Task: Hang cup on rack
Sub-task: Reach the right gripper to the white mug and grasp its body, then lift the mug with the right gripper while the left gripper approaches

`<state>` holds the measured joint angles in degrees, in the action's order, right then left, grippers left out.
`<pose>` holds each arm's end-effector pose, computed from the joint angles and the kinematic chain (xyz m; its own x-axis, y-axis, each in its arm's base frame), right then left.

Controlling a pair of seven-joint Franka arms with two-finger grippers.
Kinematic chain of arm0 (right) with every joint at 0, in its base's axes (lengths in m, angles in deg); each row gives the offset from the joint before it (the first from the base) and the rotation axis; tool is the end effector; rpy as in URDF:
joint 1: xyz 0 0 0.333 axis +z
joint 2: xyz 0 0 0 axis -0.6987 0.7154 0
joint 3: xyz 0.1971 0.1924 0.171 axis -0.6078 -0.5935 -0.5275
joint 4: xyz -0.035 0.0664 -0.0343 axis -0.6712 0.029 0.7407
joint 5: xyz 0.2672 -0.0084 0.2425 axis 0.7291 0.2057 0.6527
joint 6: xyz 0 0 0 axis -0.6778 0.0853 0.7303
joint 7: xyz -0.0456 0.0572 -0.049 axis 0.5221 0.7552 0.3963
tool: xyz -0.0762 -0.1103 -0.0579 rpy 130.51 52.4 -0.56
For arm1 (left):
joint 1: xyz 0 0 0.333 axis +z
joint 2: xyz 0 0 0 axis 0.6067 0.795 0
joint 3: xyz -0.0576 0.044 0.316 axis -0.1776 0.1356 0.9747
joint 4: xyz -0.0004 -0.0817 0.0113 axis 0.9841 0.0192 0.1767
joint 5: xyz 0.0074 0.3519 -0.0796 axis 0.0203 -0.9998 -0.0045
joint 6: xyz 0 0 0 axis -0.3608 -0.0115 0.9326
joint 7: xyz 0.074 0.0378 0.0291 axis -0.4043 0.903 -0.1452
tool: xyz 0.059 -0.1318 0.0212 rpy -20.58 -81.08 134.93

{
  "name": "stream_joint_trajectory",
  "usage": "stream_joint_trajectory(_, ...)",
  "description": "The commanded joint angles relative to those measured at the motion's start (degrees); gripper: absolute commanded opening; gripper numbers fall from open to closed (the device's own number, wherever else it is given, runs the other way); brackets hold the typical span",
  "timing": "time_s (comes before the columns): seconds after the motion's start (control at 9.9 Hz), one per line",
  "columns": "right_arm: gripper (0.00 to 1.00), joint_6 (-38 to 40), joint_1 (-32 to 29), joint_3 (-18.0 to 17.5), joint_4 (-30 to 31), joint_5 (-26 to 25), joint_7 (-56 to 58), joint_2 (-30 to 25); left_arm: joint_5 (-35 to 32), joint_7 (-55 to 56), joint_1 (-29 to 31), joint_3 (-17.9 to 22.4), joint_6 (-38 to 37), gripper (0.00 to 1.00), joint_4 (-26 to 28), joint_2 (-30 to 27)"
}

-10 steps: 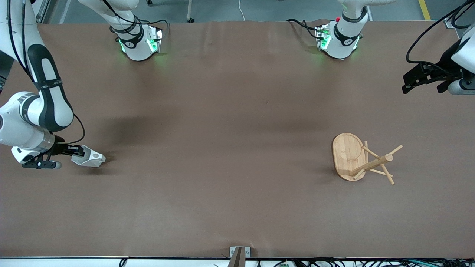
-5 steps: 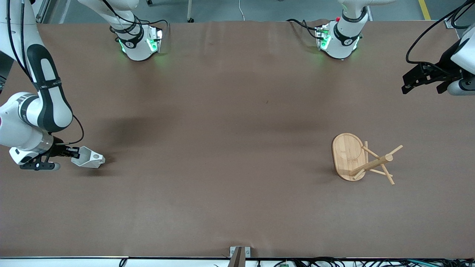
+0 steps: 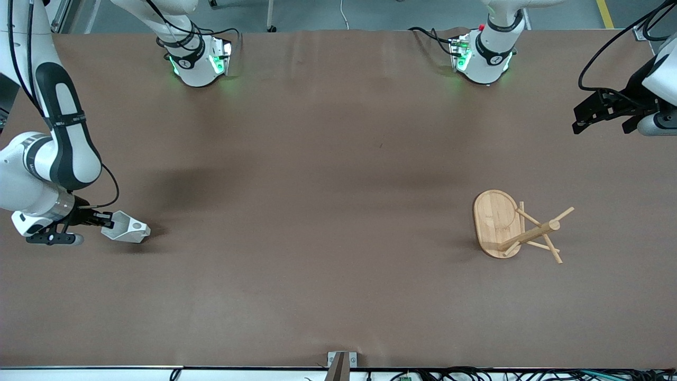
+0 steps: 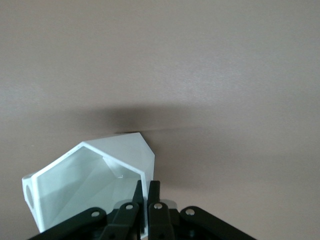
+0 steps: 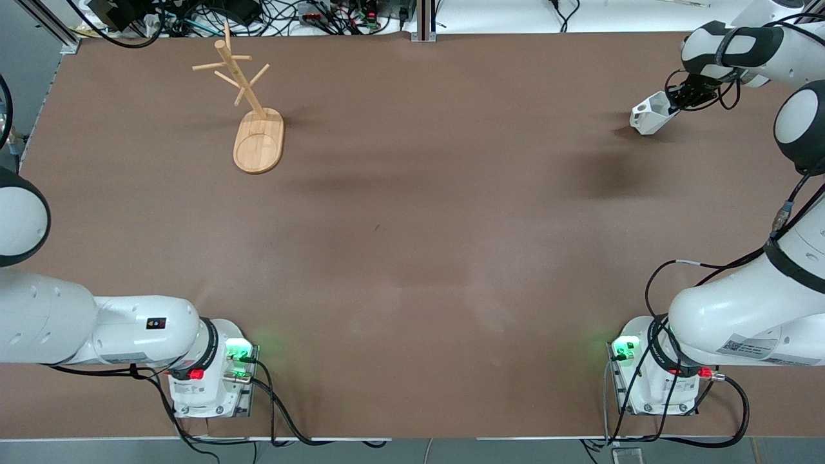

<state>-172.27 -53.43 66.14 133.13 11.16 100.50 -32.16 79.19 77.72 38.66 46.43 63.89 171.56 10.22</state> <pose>0.5961 -0.1464 0.2560 0.9990 -0.0369 0.0232 -0.0357 -0.9980 -0.0516 0.5033 -0.0414 0.6165 0.9998 -0.0076 0.0209 -0.0075 -1.0000 -0.0004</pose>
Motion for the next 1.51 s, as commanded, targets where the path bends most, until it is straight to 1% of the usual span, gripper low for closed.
stream_joint_trajectory(0.0,0.00,6.0,-0.2,-2.6,-1.1,6.3,0.6,-3.4,0.5,-0.9,-0.2,-0.2,-0.4,1.00,0.0,1.3)
stream_joint_trajectory(0.1,0.00,10.6,0.4,-3.5,-3.1,11.4,0.7,-3.8,0.5,-0.9,-0.3,-0.2,-0.4,1.00,0.1,1.4)
stream_joint_trajectory(0.3,0.00,18.9,0.8,-6.1,-7.1,19.4,0.4,-4.5,0.5,-0.9,-0.3,-0.2,-0.4,1.00,0.1,1.4)
stream_joint_trajectory(0.4,0.00,21.1,0.8,-7.7,-7.5,23.5,0.4,-5.2,0.6,-0.9,-0.3,-0.2,-0.4,1.00,0.1,1.4)
stream_joint_trajectory(0.61,0.00,21.6,0.9,-11.2,-7.4,30.1,0.4,-5.5,0.6,-0.9,-0.3,-0.2,-0.4,1.00,0.1,1.4)
stream_joint_trajectory(0.81,0.00,21.6,2.1,-14.6,-7.4,38.8,0.4,-5.6,0.6,-0.9,-0.3,-0.2,-0.4,1.00,0.1,1.5)
stream_joint_trajectory(0.91,0.00,21.6,3.2,-15.7,-7.4,43.2,0.4,-5.6,0.6,-0.9,-0.3,-0.3,-0.4,1.00,0.0,1.5)
stream_joint_trajectory(1.11,0.00,21.6,6.0,-16.8,-7.4,50.2,0.4,-5.6,1.6,-1.1,-0.9,-1.2,-0.5,1.00,-1.0,1.1)
stream_joint_trajectory(1.31,0.00,21.5,10.6,-16.9,-7.5,59.0,0.4,-5.4,1.7,-1.7,-1.8,-6.4,-0.7,1.00,-1.4,0.8)
stream_joint_trajectory(1.41,0.00,21.6,12.0,-16.8,-7.5,64.1,0.4,-5.3,1.7,-6.0,-1.7,-10.1,-1.5,1.00,-1.5,0.8)
